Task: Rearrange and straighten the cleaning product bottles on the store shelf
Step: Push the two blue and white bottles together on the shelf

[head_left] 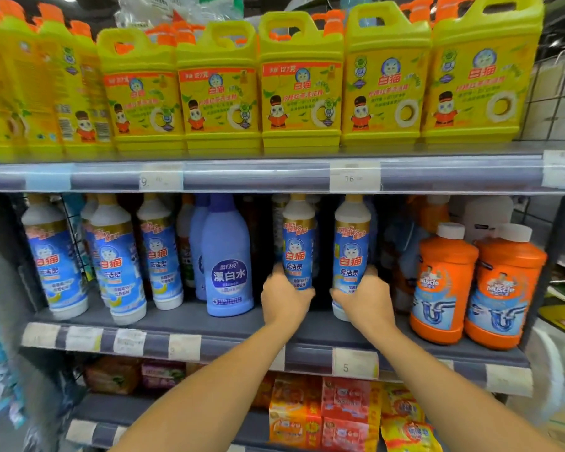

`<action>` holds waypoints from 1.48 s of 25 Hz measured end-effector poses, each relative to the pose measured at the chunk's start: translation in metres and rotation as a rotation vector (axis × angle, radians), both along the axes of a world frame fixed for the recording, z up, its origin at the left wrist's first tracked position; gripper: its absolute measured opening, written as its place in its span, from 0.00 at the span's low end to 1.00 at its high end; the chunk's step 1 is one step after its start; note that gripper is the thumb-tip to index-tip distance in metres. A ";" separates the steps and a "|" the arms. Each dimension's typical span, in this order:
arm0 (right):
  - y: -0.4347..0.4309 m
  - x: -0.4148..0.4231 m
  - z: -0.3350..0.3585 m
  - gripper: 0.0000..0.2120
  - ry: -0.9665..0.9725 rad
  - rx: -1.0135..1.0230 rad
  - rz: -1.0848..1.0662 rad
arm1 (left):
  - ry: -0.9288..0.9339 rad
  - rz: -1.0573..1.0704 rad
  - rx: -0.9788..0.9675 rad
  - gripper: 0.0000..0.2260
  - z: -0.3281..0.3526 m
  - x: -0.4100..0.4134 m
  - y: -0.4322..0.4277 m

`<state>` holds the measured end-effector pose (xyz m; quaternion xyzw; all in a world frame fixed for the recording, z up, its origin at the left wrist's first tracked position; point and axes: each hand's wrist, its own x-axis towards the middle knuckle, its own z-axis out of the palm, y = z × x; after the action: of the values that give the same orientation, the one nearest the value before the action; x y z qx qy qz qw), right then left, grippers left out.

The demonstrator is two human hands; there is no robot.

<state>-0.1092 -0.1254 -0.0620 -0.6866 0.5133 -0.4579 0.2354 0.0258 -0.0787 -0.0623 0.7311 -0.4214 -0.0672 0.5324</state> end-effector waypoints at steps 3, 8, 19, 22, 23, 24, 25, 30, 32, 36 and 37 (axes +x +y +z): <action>-0.008 0.025 0.004 0.24 0.025 -0.057 0.023 | 0.000 0.011 -0.044 0.25 0.003 0.023 -0.010; -0.031 0.065 0.014 0.17 0.210 0.091 0.040 | 0.007 0.005 0.017 0.23 0.006 0.042 -0.030; -0.062 0.091 0.004 0.26 -0.027 0.111 0.064 | 0.033 0.010 0.078 0.22 0.001 0.053 -0.062; -0.065 0.093 0.000 0.27 -0.043 0.098 0.083 | 0.038 -0.012 0.065 0.22 -0.002 0.057 -0.067; -0.066 0.094 -0.001 0.27 -0.044 0.092 0.088 | 0.045 -0.017 0.052 0.22 -0.004 0.057 -0.068; -0.067 0.095 -0.003 0.28 -0.044 0.083 0.089 | 0.053 -0.022 0.040 0.22 -0.006 0.057 -0.069; -0.067 0.096 -0.004 0.28 -0.047 0.072 0.087 | 0.060 -0.025 0.028 0.23 -0.007 0.057 -0.070; -0.067 0.095 -0.006 0.31 -0.001 0.097 0.099 | 0.068 -0.039 0.054 0.23 -0.016 0.059 -0.076; -0.067 0.092 -0.009 0.30 0.073 0.127 0.099 | 0.073 -0.040 0.071 0.21 -0.018 0.060 -0.077; -0.066 0.090 -0.013 0.27 0.017 0.142 0.144 | 0.097 -0.050 0.056 0.21 -0.021 0.060 -0.080; -0.065 0.090 -0.013 0.27 -0.002 0.139 0.158 | 0.091 -0.051 0.054 0.21 -0.021 0.061 -0.081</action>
<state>-0.0192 -0.1908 -0.0755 -0.7065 0.4878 -0.4019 0.3183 0.0864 -0.1596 -0.0830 0.7303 -0.4131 -0.1253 0.5294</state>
